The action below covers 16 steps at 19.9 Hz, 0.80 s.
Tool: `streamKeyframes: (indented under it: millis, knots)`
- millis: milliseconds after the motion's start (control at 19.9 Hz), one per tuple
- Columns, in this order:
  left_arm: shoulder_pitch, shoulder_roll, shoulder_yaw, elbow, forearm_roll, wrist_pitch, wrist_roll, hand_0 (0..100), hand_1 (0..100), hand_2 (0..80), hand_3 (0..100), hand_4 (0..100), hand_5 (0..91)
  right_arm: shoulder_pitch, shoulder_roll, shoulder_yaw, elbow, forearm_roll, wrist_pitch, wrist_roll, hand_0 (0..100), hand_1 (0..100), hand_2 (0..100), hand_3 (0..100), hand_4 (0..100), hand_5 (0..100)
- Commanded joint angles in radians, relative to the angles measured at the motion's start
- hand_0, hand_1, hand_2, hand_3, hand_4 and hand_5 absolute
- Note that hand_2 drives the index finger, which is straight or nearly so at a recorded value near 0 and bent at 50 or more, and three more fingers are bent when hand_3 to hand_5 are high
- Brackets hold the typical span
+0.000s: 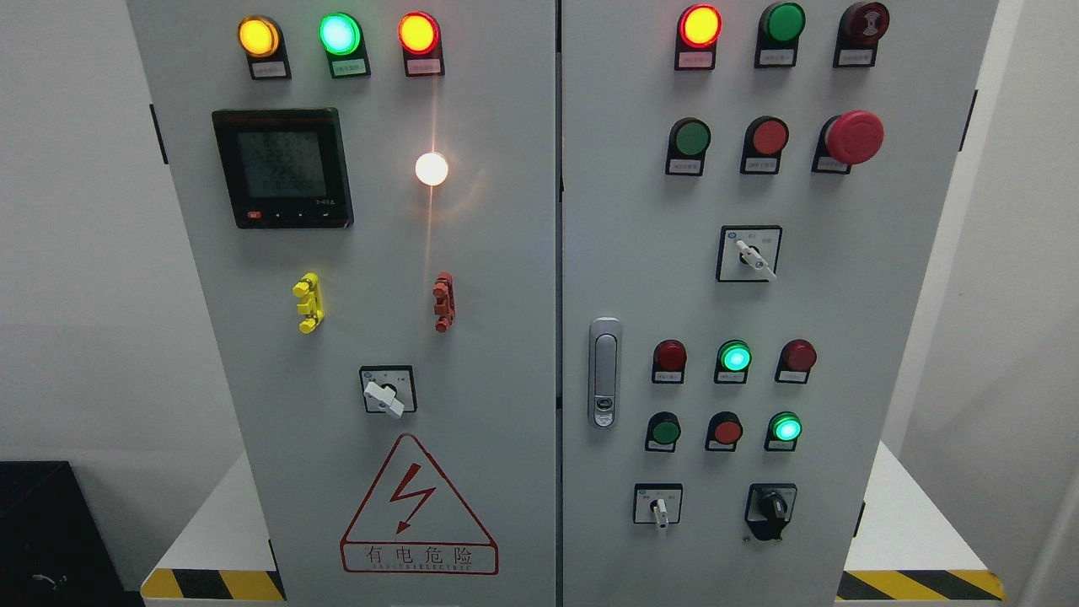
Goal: Flip black knob to close circuit
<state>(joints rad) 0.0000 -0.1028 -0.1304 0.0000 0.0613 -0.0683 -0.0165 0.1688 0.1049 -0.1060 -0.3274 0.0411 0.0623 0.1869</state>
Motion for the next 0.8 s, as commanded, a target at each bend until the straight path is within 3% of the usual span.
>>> streamKeyframes:
  millis: [0,151,402,753]
  knots:
    - [0.021,0.000,0.000,-0.023,0.000,-0.001,0.000,12,56,0.0,0,0,0.0,0.017,-0.002,0.005,-0.315,0.003,-0.025,-0.027,0,13,10,19,18,2]
    - [0.021,0.000,0.000,-0.023,0.000,-0.001,0.000,12,56,0.0,0,0,0.0,0.020,-0.005,0.012,-0.372,0.013,-0.096,-0.079,0,11,23,35,31,16]
    - [0.021,0.000,0.000,-0.023,0.000,-0.001,0.000,12,56,0.0,0,0,0.0,0.020,-0.031,0.045,-0.493,0.111,-0.150,-0.207,0,3,44,63,55,37]
    - [0.021,0.000,0.000,-0.023,0.000,-0.001,0.000,12,56,0.0,0,0,0.0,0.014,-0.040,0.042,-0.680,0.210,-0.162,-0.300,0,0,71,85,73,67]
